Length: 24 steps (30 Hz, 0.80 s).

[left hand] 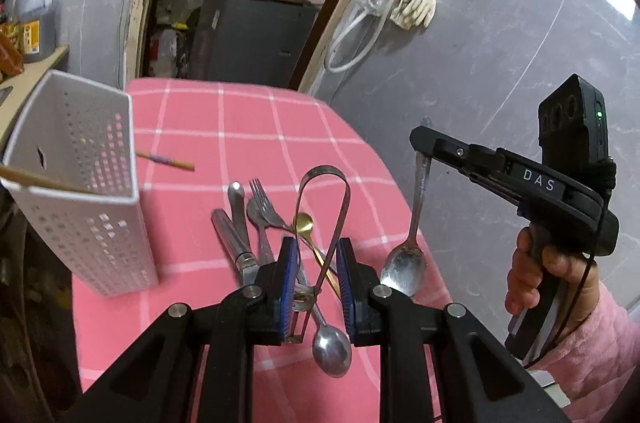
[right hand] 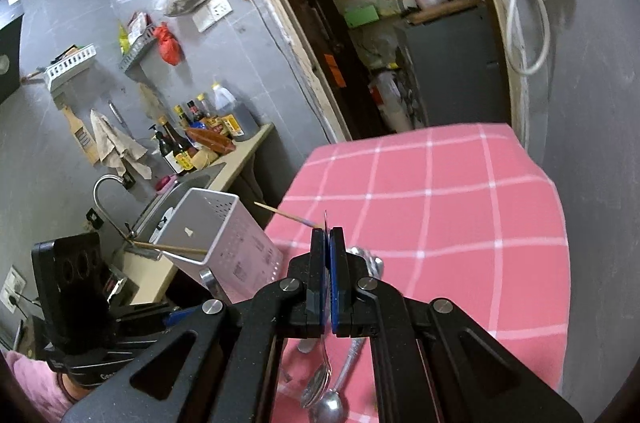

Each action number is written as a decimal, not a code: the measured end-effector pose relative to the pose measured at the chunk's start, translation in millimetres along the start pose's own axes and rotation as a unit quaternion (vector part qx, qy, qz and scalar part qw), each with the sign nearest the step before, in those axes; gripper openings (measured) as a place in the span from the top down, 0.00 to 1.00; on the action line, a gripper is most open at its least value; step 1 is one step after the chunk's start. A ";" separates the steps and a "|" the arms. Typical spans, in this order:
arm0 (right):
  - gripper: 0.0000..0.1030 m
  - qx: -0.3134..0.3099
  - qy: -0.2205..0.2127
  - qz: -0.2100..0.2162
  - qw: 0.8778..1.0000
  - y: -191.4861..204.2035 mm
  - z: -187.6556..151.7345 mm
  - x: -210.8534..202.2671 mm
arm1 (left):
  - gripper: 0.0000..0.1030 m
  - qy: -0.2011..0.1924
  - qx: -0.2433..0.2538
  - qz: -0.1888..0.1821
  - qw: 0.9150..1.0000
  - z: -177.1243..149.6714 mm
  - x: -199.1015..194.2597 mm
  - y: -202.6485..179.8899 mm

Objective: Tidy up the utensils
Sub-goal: 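Carry tongs and spoon over the white holder and open the right gripper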

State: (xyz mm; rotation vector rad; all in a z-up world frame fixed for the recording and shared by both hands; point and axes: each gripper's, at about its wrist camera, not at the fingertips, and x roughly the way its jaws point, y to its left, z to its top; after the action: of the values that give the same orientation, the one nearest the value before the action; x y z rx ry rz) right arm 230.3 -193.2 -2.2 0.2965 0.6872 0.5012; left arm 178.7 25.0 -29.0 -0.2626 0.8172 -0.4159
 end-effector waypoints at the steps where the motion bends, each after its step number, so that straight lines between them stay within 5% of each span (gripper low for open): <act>1: 0.98 -0.004 -0.002 -0.001 1.000 3.5 1.5 -1.7 | 0.82 -0.005 0.001 -0.002 1.000 0.7 -5.9 2.0; 10: 0.98 -0.040 -0.015 -0.006 0.999 29.2 17.4 -14.1 | 0.82 -0.034 0.016 -0.031 0.999 13.0 -43.0 -3.4; 12: 0.98 -0.038 -0.024 -0.002 0.999 31.1 22.7 -16.2 | 0.98 -0.039 0.011 -0.035 0.999 16.7 -49.4 -1.7; 16: 0.98 -0.041 -0.044 0.014 0.998 40.1 36.2 -14.1 | 0.98 -0.058 0.004 -0.037 0.998 29.1 -64.4 6.2; 24: 0.98 -0.054 -0.036 0.028 0.997 55.4 38.9 0.3 | 0.98 -0.035 -0.020 -0.029 0.999 25.8 -50.4 30.1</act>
State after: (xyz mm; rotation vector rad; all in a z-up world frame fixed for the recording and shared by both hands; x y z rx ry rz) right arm 237.6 -150.2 49.5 0.2325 0.5802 0.5767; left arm 175.0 76.4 9.2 -0.3371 0.7519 -0.4425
